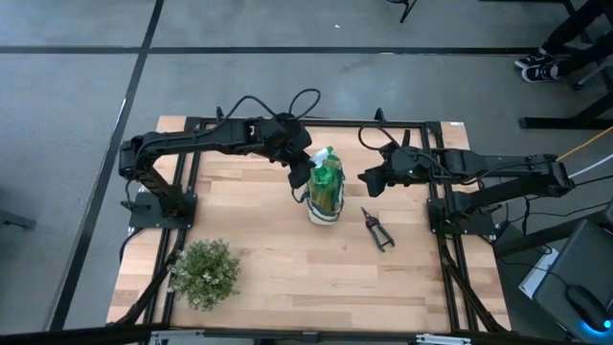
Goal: Pick & Place Garden tools in Gardening bag
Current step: Put the spray bottle into the gardening bag
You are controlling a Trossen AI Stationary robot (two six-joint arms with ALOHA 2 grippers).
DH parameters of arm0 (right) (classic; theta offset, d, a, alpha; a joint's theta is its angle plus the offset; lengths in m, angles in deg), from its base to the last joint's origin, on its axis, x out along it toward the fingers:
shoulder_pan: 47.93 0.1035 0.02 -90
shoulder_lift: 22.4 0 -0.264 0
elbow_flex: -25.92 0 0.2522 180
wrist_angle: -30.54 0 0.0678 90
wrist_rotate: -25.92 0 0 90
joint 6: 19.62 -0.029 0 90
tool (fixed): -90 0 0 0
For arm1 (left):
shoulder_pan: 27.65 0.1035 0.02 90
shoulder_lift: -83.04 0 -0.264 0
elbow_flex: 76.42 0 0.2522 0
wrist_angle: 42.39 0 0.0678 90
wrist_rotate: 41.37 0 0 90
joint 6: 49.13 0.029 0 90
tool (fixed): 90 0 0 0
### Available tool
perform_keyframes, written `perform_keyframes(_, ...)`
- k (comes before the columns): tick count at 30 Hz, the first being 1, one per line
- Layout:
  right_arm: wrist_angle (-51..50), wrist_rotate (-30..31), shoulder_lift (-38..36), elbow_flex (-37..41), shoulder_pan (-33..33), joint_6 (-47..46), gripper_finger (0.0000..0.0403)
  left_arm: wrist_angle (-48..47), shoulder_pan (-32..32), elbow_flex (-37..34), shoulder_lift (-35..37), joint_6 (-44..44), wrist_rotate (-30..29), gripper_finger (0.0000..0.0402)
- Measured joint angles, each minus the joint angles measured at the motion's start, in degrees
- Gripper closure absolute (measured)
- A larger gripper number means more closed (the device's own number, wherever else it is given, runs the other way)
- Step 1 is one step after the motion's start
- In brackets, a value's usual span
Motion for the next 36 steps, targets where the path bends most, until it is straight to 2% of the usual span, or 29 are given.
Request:
perform_keyframes(13,-0.2,1.1,0.0,0.0,0.0,0.2,0.0222,-0.6,0.1,0.0,-5.9,-0.2,1.0,0.0354)
perform_keyframes(25,-0.2,1.1,0.0,0.0,0.0,0.2,0.0222,-1.2,3.8,0.0,-11.8,-1.0,20.0,0.0353)
perform_keyframes(28,-0.2,1.1,0.0,0.0,0.0,0.2,0.0222,-1.1,4.3,0.1,-12.8,-1.3,21.5,0.0351)
perform_keyframes(36,-0.2,1.1,0.0,0.0,0.0,0.2,0.0222,0.2,4.7,0.1,-13.0,-1.0,20.3,0.0327)
